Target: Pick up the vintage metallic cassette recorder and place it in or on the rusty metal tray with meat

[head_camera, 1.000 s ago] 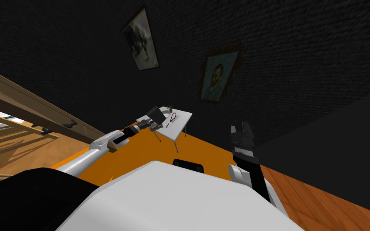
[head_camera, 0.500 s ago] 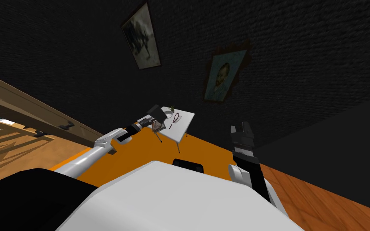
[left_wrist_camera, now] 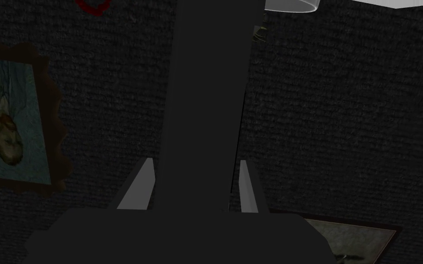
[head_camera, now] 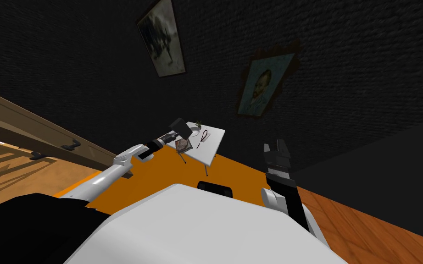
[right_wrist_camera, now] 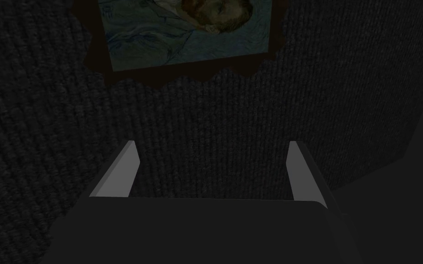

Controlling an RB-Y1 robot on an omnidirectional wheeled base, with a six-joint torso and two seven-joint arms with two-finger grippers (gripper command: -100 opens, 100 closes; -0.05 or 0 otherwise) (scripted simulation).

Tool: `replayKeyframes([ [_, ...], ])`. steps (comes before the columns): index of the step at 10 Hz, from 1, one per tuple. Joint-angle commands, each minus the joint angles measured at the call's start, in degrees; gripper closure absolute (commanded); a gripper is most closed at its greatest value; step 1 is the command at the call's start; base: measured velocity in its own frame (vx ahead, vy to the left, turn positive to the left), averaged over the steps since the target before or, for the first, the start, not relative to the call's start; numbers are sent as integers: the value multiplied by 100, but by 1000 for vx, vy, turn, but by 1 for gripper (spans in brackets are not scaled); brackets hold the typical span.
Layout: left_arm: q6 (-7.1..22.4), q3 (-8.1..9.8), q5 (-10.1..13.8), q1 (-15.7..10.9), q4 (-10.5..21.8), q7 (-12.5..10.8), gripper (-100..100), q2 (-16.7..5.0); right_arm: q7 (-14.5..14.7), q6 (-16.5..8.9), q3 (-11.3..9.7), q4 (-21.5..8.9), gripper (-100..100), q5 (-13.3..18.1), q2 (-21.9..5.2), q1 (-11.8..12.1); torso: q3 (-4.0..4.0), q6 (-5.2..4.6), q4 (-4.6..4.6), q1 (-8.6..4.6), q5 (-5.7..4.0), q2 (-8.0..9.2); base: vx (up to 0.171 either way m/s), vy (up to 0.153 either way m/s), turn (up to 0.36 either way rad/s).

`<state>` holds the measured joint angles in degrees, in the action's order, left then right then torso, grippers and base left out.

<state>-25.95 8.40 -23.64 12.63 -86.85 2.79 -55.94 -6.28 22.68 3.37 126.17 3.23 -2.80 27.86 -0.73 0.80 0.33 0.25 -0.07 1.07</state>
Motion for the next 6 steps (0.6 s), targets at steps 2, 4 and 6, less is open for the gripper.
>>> replayKeyframes([
  [2,134,-22,-126,-107,-91,-328,100,31,0,0,0,0,0,0,0,0,-5,0,4,-11,-6,7,18,84,0],
  [4,105,-24,-98,-83,-56,-262,-100,31,0,0,-1,0,0,0,1,0,-17,1,13,-39,-17,22,5,22,-2],
  [6,105,-24,-98,-82,-55,-261,-100,31,0,0,-1,0,0,0,1,-1,-23,1,16,-59,-23,31,0,0,0],
])
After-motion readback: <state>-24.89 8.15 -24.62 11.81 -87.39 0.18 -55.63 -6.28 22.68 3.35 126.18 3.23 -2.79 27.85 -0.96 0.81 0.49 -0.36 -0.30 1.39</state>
